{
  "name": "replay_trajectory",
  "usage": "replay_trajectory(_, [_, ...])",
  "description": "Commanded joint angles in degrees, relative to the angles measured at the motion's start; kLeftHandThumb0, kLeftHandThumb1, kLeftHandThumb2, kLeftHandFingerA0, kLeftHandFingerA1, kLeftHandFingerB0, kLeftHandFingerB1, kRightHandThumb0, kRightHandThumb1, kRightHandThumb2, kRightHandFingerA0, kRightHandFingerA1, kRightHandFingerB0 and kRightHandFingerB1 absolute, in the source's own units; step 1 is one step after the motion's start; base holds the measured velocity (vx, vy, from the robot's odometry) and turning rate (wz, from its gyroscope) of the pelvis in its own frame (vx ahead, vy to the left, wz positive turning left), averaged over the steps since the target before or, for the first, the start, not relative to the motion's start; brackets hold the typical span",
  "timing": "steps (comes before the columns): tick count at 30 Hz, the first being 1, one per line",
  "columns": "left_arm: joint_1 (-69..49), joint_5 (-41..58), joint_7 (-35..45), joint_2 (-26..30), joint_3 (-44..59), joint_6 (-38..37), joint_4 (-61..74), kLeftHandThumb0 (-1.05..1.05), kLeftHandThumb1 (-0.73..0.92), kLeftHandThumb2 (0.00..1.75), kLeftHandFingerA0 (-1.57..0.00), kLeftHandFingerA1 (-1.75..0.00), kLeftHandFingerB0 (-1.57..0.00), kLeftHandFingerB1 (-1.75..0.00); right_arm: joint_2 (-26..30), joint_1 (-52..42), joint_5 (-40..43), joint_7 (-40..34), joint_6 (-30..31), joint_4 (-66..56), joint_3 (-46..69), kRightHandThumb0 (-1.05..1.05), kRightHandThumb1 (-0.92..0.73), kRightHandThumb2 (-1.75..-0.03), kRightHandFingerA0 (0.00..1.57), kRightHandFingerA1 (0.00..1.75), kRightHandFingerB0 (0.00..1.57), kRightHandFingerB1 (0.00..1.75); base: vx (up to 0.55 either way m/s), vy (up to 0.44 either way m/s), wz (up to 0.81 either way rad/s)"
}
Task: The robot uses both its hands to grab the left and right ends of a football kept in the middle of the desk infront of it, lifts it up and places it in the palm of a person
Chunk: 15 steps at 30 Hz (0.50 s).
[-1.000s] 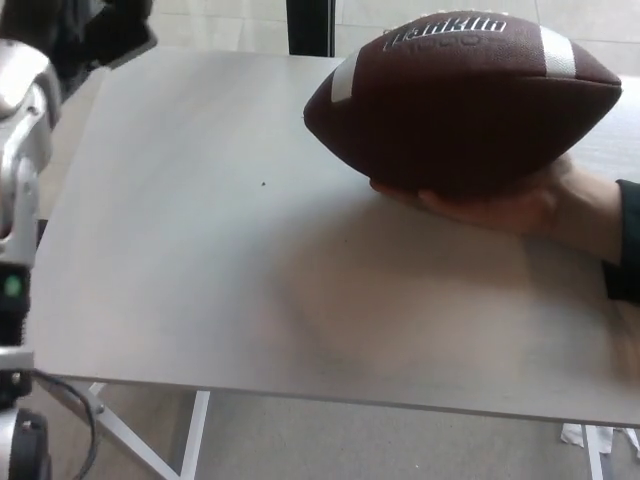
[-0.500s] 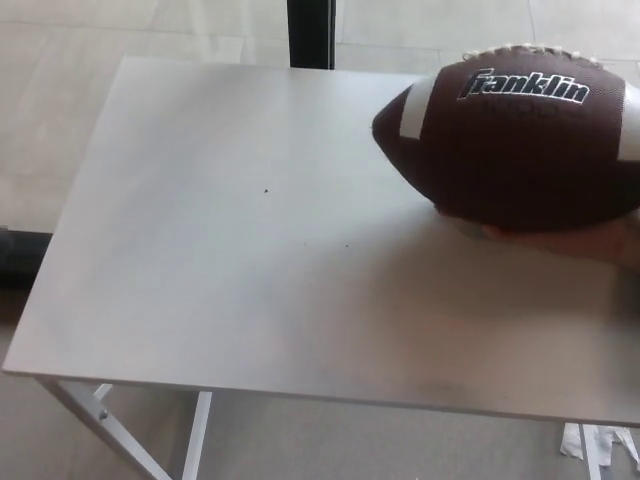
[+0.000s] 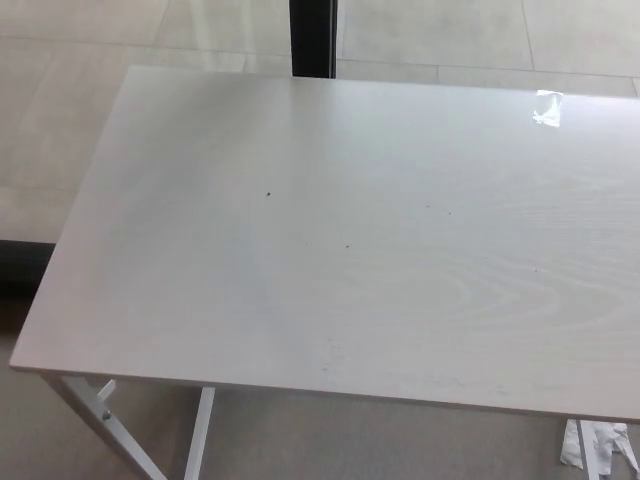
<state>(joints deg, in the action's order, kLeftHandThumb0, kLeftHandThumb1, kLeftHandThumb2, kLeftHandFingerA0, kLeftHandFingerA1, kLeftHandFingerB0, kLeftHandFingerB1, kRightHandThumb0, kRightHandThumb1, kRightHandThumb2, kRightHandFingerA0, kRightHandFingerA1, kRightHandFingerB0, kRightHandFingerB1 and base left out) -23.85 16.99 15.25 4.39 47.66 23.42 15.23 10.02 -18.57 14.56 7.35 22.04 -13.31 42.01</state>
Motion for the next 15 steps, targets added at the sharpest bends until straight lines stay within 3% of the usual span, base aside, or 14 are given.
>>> replay_trajectory(1, [-10.92, 2.05, 2.04, 10.14, 19.01, -46.31, -46.59, -0.81, 0.68, 1.02, -0.65, -0.66, -0.15, -0.5, 2.78, -24.51, -7.71, 8.52, -75.74, 33.14, 14.89, -0.59, -0.76, -0.64, 0.3, 0.64, 0.35, 0.4, 0.0, 0.0, 0.0])
replay_trajectory(2, [-11.29, 0.67, 0.42, 11.05, 17.96, -46.61, -49.15, -0.81, 0.68, 1.02, -0.65, -0.66, -0.15, -0.5, 3.26, -25.26, -9.66, 6.02, -75.44, 34.19, 14.43, -0.59, -0.76, -0.64, 0.3, 0.64, 0.35, 0.4, 0.0, 0.0, 0.0])
replay_trajectory(3, [-12.7, -2.89, -3.76, 12.34, 15.0, -45.98, -53.73, -0.81, 0.86, 0.66, -1.25, -1.03, -0.19, -0.37, 4.32, -26.66, -12.87, 1.54, -74.59, 37.37, 13.26, -0.59, -0.62, -1.01, 0.38, 0.69, 0.28, 0.52, 0.0, 0.0, 0.0])
replay_trajectory(4, [-13.26, -4.05, -5.25, 12.55, 13.96, -45.4, -54.81, -0.81, 0.86, 0.66, -1.25, -1.03, -0.19, -0.37, 4.51, -26.95, -13.62, 0.08, -74.06, 38.35, 12.86, -0.59, -0.62, -1.01, 0.38, 0.69, 0.28, 0.52, 0.0, 0.0, 0.0])
replay_trajectory(5, [-13.47, -4.57, -6.0, 12.99, 12.81, -44.2, -57.03, -0.84, 0.67, 1.04, -1.28, -1.12, -0.12, -0.46, 4.44, -26.79, -13.15, -0.71, -72.07, 39.66, 12.46, -0.63, -0.77, -0.63, 0.36, 0.66, 0.42, 0.42, 0.0, 0.0, 0.0])
replay_trajectory(6, [-13.65, -4.94, -6.21, 13.01, 11.37, -41.94, -58.6, -0.85, 0.85, 0.66, -1.1, -0.93, -0.18, -0.32, 5.01, -26.82, -14.68, -4.02, -71.12, 42.12, 11.26, -0.65, -0.8, -0.64, 0.35, 0.68, 0.42, 0.43, 0.0, 0.0, 0.0])
replay_trajectory(7, [-14.3, -4.63, -5.07, 12.17, 10.89, -41.43, -58.79, -0.78, 0.84, 0.66, -0.62, -0.66, -0.18, -0.31, 5.27, -26.8, -15.01, -5.44, -69.9, 43.48, 10.58, -0.66, -0.8, -0.64, 0.34, 0.71, 0.42, 0.46, 0.0, 0.0, 0.0])
replay_trajectory(8, [-16.21, -4.56, -3.83, 8.68, 10.0, -37.05, -53.89, -0.74, 0.83, 0.65, -0.38, -0.45, -0.18, -0.33, 6.03, -27.06, -15.88, -8.32, -62.3, 44.12, 8.46, -0.72, -0.81, -0.64, 0.32, 0.73, 0.36, 0.47, 0.0, 0.0, 0.0])
replay_trajectory(9, [-16.46, -4.42, -3.7, 8.43, 9.84, -36.81, -53.62, -0.74, 0.83, 0.65, -0.38, -0.45, -0.18, -0.33, 6.24, -27.09, -15.92, -8.72, -61.72, 44.47, 8.06, -0.72, -0.81, -0.64, 0.32, 0.73, 0.36, 0.47, 0.0, 0.0, 0.0])
replay_trajectory(10, [-16.37, -4.27, -3.51, 8.22, 9.37, -36.73, -54.48, -0.72, 0.68, 1.0, -0.38, -0.57, -0.15, -0.46, 6.49, -26.21, -14.79, -8.24, -59.33, 44.98, 7.79, -0.75, -0.73, -0.72, 0.29, 0.78, 0.31, 0.47, 0.0, 0.0, 0.0])
replay_trajectory(11, [-16.39, -4.22, -3.14, 8.08, 8.83, -36.71, -55.05, -0.65, 0.84, 0.65, -0.49, -0.57, -0.25, -0.35, 6.71, -25.68, -14.27, -8.32, -56.38, 44.88, 7.29, -0.76, -0.78, -0.7, 0.23, 0.81, 0.26, 0.45, 0.0, 0.0, 0.0])
replay_trajectory(13, [-15.37, -4.51, 0.09, 9.52, 5.77, -35.33, -59.11, -0.65, 0.84, 0.65, -0.41, -0.63, -0.28, -0.4, 5.16, -22.81, -8.33, -6.13, -37.2, 37.44, 8.85, -0.7, -0.78, -0.63, 0.39, 0.96, 0.33, 0.4, 0.0, 0.0, 0.0])
replay_trajectory(14, [-13.47, -6.8, -2.18, 11.55, 3.04, -36.41, -64.26, -0.68, 0.82, 0.64, -0.44, -0.57, -0.34, -0.39, 6.23, -21.56, -8.06, -7.29, -27.69, 34.3, 8.33, -0.67, -0.77, -0.64, 0.47, 1.18, 0.34, 0.37, 0.0, 0.0, 0.0])
replay_trajectory(15, [-11.83, -8.39, -2.68, 13.73, 0.61, -37.2, -68.88, -0.71, 0.81, 0.64, -0.45, -0.54, -0.38, -0.39, 7.87, -20.43, -7.73, -7.22, -18.29, 32.27, 7.32, -0.63, -0.57, -0.98, 0.71, 1.05, 0.23, 0.5, 0.0, 0.0, 0.0])
